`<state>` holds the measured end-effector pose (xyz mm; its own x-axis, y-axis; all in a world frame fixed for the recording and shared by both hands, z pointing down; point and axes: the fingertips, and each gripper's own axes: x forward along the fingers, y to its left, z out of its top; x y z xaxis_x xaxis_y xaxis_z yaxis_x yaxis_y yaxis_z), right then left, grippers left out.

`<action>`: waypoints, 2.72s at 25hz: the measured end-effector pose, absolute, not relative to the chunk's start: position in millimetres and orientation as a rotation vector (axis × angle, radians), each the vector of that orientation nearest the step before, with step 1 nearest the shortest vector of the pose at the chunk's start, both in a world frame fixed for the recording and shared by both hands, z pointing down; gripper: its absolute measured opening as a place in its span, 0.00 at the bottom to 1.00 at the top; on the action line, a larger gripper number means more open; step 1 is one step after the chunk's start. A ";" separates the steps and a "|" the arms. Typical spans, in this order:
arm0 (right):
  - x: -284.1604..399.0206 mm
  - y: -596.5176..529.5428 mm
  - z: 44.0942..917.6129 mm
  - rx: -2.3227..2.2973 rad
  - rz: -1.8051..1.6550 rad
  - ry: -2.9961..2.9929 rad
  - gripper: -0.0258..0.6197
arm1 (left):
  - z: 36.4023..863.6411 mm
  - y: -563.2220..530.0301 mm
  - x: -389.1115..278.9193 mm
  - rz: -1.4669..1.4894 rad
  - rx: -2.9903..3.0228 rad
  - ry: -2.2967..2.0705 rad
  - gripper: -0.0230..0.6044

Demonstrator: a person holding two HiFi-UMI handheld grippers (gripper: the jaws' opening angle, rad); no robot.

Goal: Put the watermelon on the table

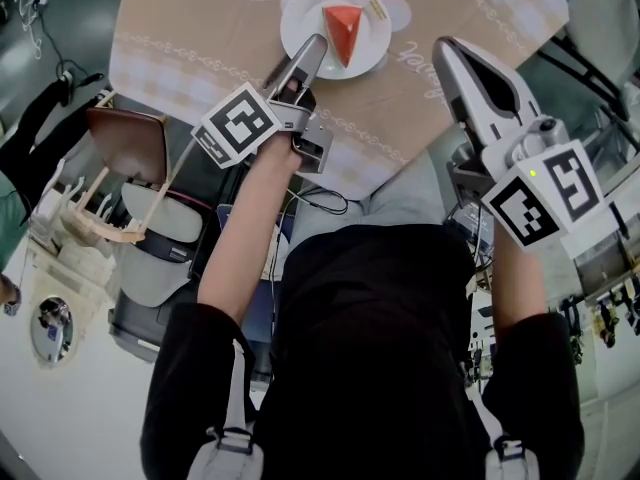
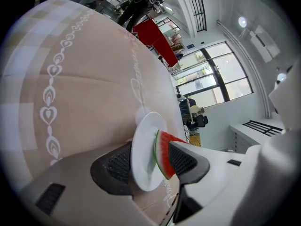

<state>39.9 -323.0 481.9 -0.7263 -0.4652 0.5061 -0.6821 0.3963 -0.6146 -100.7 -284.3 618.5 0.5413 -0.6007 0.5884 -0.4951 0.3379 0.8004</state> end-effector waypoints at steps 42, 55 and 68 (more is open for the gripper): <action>26.4 -313.4 468.3 0.960 1.173 -2.432 0.06 | 577.5 -271.5 -128.0 0.164 1.579 -1.316 0.39; 2.7 -297.8 422.7 0.920 1.060 -2.502 0.06 | 465.2 -279.8 -152.2 0.336 1.924 -1.625 0.06; -14.2 -271.7 350.5 1.018 0.926 -2.584 0.06 | 361.1 -264.8 -152.7 0.373 2.196 -1.657 0.06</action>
<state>-14.2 -271.7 350.5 -0.7381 -0.5394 0.4053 -0.6741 0.5631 -0.4781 -152.7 -264.8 361.1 0.2764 -0.8649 0.4189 -0.9610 -0.2453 0.1276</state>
